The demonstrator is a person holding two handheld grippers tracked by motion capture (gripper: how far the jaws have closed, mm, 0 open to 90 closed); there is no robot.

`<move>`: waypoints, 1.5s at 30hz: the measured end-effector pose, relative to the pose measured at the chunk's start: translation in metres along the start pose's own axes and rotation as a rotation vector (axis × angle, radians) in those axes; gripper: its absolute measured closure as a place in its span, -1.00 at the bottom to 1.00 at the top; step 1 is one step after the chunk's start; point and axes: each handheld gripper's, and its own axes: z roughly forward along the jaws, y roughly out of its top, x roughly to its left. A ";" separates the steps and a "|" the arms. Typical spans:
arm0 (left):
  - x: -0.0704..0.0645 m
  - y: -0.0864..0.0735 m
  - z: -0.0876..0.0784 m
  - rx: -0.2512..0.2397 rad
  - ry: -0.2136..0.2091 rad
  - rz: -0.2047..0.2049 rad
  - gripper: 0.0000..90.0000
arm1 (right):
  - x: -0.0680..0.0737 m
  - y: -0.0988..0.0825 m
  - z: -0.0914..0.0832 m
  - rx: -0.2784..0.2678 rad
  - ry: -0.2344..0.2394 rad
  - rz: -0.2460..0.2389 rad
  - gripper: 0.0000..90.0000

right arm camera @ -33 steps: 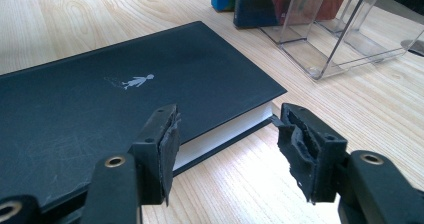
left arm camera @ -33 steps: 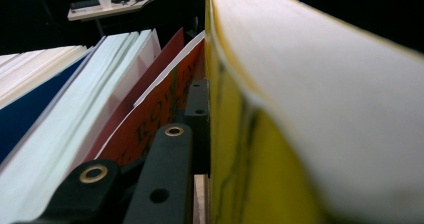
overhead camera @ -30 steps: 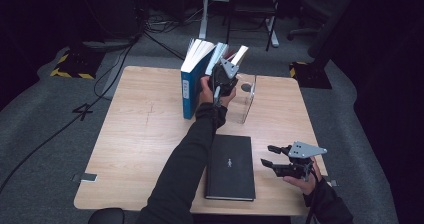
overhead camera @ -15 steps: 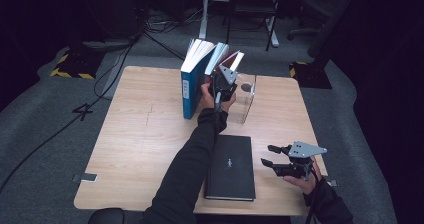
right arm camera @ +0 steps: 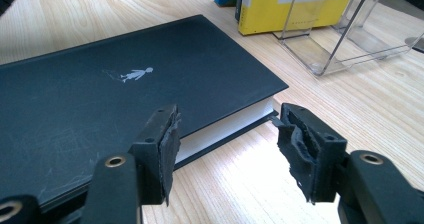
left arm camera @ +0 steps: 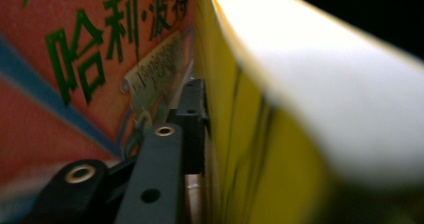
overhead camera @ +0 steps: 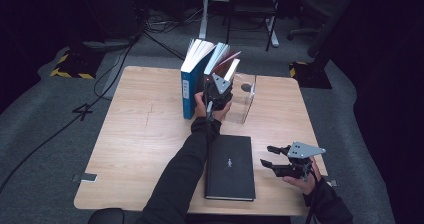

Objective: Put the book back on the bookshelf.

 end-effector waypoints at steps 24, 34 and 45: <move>0.008 -0.066 -0.011 0.173 -0.131 0.065 0.40 | 0.004 -0.003 0.008 0.044 0.020 -0.011 -0.09; 0.008 -0.065 -0.006 0.130 -0.090 -0.011 0.47 | 0.005 -0.003 0.009 0.052 0.018 -0.021 -0.10; 0.017 -0.076 -0.016 0.117 -0.075 -0.034 0.64 | 0.005 -0.004 0.009 0.058 0.018 -0.025 -0.10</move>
